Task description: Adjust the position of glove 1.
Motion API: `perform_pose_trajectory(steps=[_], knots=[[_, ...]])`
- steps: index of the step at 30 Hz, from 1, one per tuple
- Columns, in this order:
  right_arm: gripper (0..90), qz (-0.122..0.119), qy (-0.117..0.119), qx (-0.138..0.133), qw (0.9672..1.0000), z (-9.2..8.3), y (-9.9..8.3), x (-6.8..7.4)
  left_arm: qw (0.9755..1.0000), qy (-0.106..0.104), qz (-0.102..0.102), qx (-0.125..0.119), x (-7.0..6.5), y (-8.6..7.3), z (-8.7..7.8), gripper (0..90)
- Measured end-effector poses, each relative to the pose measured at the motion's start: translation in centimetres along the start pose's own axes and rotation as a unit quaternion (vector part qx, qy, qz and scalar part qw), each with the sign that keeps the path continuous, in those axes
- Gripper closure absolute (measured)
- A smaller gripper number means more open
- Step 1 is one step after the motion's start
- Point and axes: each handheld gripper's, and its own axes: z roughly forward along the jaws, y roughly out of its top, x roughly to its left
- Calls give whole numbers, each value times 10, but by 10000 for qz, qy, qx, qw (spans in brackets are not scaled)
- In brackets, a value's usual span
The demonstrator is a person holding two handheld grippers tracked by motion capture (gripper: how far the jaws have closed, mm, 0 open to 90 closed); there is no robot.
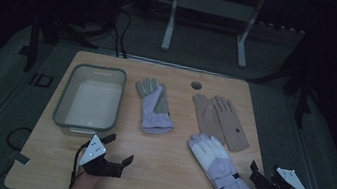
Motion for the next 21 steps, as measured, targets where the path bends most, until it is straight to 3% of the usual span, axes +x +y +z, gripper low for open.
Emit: perform_pose_trajectory(steps=[5, 7, 9, 13, 15, 17, 21], knots=[[147, -168, -105, 152, 9997, 1, 0, 3, 10000, 7, -22, -10, 0, 0, 0, 21], [147, -249, -248, 284, 9990, 2, 0, 4, 10000, 4, -20, -4, 1, 0, 0, 21], [146, -214, -345, 502, 9979, 4, 1, 3, 10000, 15, -22, -4, 1, 0, 0, 21], [155, -108, -518, 593, 9968, 5, 2, -3, 10000, 29, -14, -10, 0, 0, 0, 21], [157, -153, -470, 800, 9956, 6, 5, -4, 10000, 29, -9, -10, 0, 0, 0, 21], [157, -44, -365, 924, 9950, 7, 10, -5, 10000, 9, -15, -14, 0, 0, 0, 21], [153, -88, -320, 909, 9953, 4, 25, -4, 10000, -8, -20, -6, 1, 0, 0, 20]])
